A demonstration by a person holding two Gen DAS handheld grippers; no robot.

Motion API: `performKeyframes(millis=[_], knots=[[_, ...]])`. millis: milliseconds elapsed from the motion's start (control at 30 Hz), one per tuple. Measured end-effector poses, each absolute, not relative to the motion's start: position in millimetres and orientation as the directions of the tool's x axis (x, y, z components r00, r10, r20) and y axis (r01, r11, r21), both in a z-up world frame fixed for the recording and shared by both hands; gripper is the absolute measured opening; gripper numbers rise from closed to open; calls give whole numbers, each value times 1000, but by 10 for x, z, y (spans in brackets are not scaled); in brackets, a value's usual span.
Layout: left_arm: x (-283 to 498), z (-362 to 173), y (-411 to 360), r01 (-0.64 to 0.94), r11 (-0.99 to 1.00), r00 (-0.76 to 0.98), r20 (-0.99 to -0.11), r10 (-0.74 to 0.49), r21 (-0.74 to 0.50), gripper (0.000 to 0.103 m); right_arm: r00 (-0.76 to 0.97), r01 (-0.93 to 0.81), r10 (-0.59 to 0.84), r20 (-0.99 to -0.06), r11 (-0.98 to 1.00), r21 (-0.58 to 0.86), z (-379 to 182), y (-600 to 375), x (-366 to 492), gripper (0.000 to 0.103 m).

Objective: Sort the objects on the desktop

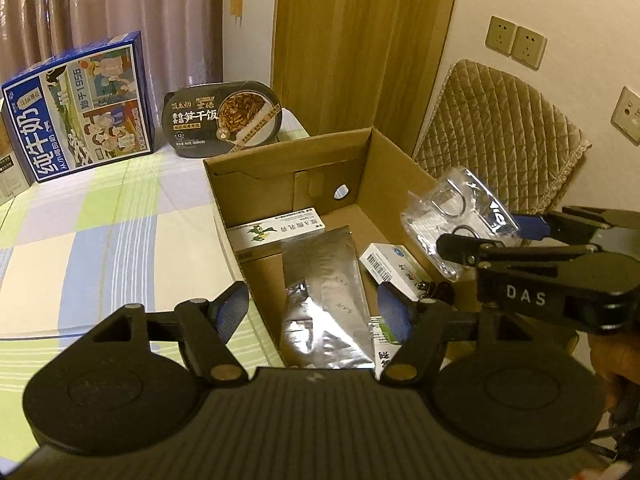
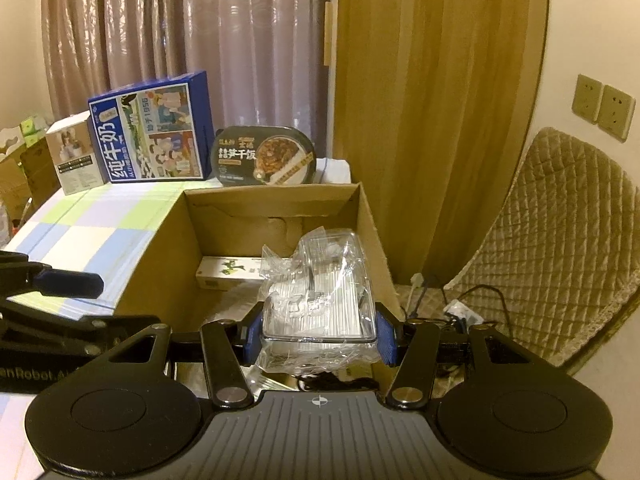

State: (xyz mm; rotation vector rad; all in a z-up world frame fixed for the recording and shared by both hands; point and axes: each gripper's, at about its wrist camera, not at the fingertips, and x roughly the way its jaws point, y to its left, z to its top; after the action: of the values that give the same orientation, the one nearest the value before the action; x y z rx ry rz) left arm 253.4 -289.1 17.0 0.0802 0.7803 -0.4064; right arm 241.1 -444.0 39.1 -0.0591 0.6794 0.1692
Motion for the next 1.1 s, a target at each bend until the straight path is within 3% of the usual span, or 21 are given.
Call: performKeyframes(millis=[200, 300, 467, 600, 900, 1033, 1100], knots=[[2526, 161, -2805, 377, 923, 636, -702, -321, -80, 67, 741, -209, 205, -640, 975, 71, 393, -4369, 2482, 52], [2504, 151, -2761, 375, 923, 631, -708, -318, -80, 68, 753, -185, 203, -626, 978, 94, 413, -4378, 2483, 66], [2444, 148, -2647, 363, 928, 626, -718, -304, -77, 68, 766, -162, 175, -618, 984, 77, 485, -4434, 2409, 69], [2364, 152, -2560, 348, 934, 628, -719, -298, -82, 71, 774, -139, 158, -613, 987, 79, 541, -4506, 2285, 79], [2041, 214, -2451, 339, 936, 646, -700, -305, -95, 92, 773, -117, 140, -619, 990, 78, 635, -4605, 1906, 101], [1850, 281, -2403, 347, 934, 665, -679, -310, -87, 102, 759, -102, 123, -640, 992, 70, 640, -4625, 1694, 101], [1763, 312, -2378, 346, 934, 674, -670, -311, -86, 102, 750, -93, 119, -651, 993, 74, 638, -4645, 1563, 101]])
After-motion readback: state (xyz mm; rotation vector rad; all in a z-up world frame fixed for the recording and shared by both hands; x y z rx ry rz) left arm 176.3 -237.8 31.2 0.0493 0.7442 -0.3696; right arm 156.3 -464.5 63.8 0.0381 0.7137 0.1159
